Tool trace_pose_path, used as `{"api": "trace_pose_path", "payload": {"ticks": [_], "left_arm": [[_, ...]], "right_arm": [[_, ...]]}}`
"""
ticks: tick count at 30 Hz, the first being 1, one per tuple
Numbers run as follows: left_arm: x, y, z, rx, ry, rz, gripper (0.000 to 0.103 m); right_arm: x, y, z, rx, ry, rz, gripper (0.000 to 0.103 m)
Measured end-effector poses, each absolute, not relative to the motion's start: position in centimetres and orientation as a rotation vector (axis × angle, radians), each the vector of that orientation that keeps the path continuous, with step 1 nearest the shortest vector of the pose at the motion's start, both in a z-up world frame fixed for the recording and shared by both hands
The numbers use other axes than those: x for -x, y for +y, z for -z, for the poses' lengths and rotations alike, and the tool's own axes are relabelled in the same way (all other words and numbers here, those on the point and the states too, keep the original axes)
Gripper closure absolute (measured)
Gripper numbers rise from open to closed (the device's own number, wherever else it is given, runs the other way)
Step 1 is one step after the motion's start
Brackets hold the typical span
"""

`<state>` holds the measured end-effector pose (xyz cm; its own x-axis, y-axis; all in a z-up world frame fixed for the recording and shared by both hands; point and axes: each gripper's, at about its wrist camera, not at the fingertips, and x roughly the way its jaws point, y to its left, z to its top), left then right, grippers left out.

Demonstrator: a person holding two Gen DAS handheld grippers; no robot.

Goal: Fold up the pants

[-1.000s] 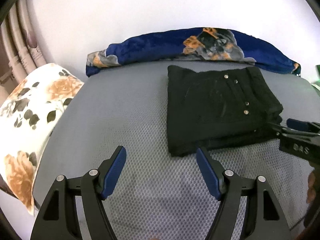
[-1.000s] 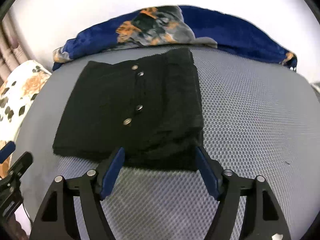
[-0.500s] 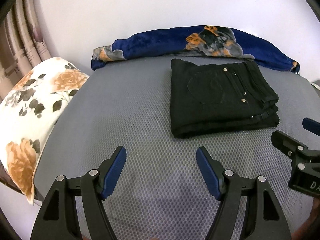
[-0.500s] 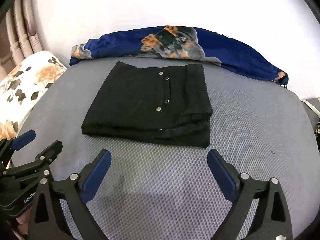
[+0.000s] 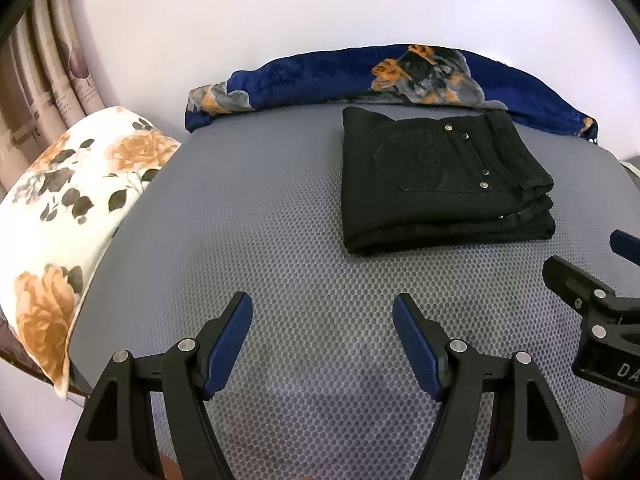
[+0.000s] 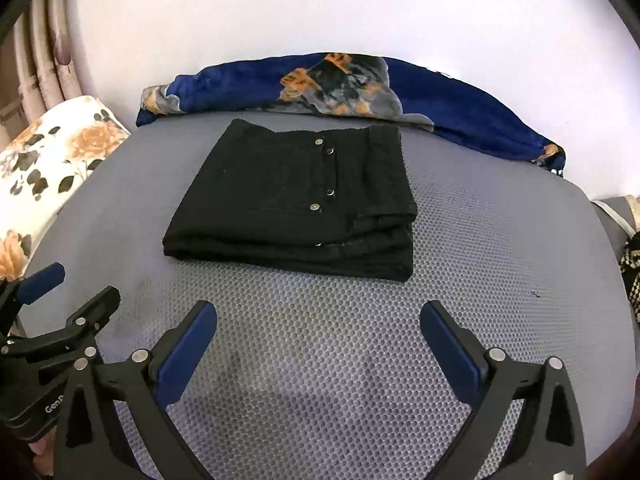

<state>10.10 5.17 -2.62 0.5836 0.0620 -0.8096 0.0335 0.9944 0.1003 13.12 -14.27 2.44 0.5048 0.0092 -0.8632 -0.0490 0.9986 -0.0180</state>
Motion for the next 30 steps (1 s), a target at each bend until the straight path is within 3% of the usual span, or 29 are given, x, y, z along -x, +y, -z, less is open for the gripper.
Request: {"api": "trace_pose_path", "payload": {"ticks": [30], "left_arm": [[-10.8,5.1,3.2,-0.124,0.957,-0.025,0.03]], "right_arm": [[-13.7,-14.7,-0.4,0.0,1.098,-0.032,0.002]]}}
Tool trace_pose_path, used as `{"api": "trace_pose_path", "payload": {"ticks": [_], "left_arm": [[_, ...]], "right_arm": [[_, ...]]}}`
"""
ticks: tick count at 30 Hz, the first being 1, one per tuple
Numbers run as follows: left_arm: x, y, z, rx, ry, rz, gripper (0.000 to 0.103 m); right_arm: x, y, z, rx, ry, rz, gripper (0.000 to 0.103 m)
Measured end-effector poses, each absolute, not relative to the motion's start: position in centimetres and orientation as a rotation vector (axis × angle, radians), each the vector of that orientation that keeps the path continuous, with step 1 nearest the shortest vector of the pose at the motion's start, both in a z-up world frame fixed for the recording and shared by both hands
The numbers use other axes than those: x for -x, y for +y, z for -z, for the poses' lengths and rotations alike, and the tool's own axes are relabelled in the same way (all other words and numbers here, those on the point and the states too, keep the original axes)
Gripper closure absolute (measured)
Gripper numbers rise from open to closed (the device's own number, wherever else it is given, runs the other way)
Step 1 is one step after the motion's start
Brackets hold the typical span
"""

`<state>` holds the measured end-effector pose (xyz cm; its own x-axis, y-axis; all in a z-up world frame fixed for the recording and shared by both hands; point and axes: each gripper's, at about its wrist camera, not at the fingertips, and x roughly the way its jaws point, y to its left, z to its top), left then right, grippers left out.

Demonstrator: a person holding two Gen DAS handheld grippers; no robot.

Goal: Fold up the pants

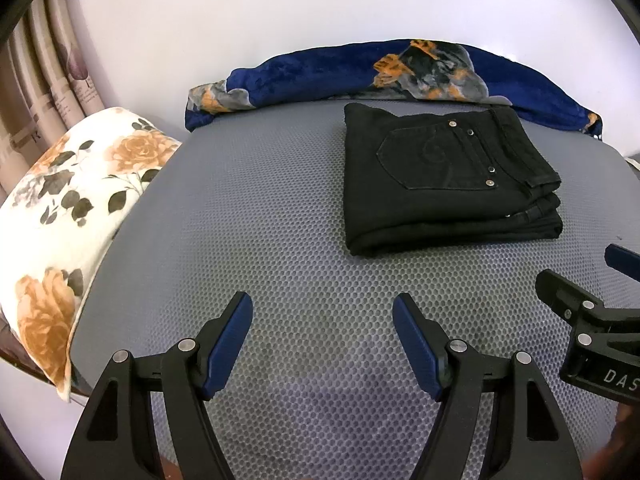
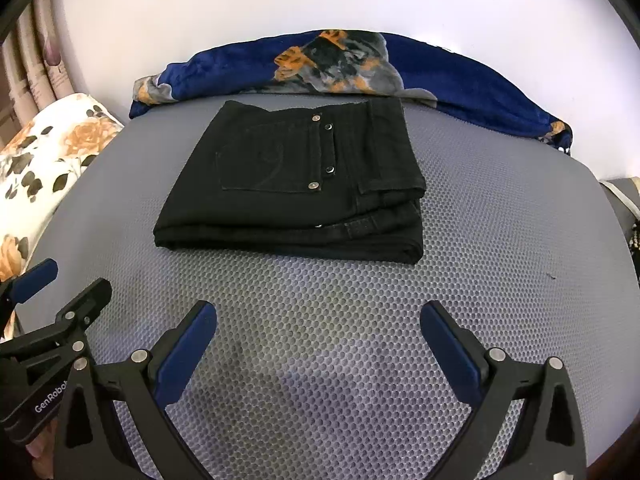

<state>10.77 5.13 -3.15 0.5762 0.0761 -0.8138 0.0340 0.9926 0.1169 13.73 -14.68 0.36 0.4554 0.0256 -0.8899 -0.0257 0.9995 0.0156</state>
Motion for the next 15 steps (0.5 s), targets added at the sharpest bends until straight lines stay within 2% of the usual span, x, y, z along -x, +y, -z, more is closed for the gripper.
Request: {"api": "trace_pose_path", "payload": {"ticks": [15], "left_arm": [[-10.77,4.98,3.17,-0.123,0.956,-0.025,0.03]], "right_arm": [[-13.83,-14.32,-0.29,0.02,1.105,-0.037,0.002]]}}
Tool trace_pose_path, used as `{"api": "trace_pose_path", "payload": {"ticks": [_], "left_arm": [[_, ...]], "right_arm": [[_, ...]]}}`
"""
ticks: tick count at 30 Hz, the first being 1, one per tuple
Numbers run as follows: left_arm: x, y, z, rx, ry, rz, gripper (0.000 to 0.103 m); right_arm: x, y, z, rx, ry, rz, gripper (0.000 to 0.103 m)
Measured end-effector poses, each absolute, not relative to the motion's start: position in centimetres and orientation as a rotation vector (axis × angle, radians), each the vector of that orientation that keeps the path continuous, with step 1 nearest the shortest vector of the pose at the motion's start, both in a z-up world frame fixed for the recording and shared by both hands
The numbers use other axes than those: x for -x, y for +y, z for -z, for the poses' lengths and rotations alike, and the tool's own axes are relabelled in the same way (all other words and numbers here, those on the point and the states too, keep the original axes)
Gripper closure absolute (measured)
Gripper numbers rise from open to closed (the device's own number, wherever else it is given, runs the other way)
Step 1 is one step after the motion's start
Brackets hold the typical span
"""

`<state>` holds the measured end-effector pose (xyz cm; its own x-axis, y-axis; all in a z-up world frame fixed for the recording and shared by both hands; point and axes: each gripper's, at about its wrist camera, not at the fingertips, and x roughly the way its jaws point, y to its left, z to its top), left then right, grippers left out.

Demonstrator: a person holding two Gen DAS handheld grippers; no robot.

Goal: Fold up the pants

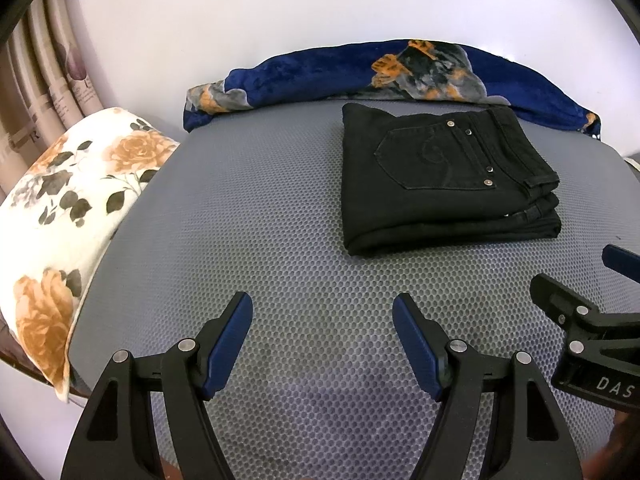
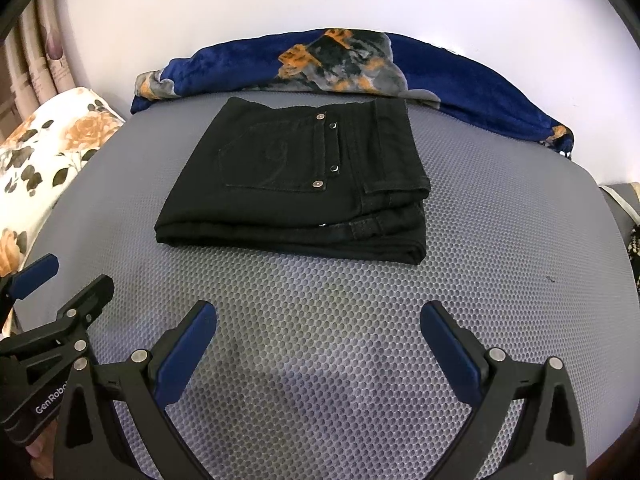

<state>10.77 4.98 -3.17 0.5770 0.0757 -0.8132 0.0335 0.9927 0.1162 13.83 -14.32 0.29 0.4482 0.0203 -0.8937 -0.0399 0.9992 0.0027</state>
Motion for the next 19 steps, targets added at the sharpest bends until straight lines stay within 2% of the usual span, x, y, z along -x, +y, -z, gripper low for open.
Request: {"api": "trace_pose_path", "payload": {"ticks": [19], "left_arm": [[-10.62,4.63,3.01,-0.11,0.947,-0.006,0.03]], "right_arm": [[-13.47,-13.96,-0.3,0.036,1.117,-0.027,0.002]]}}
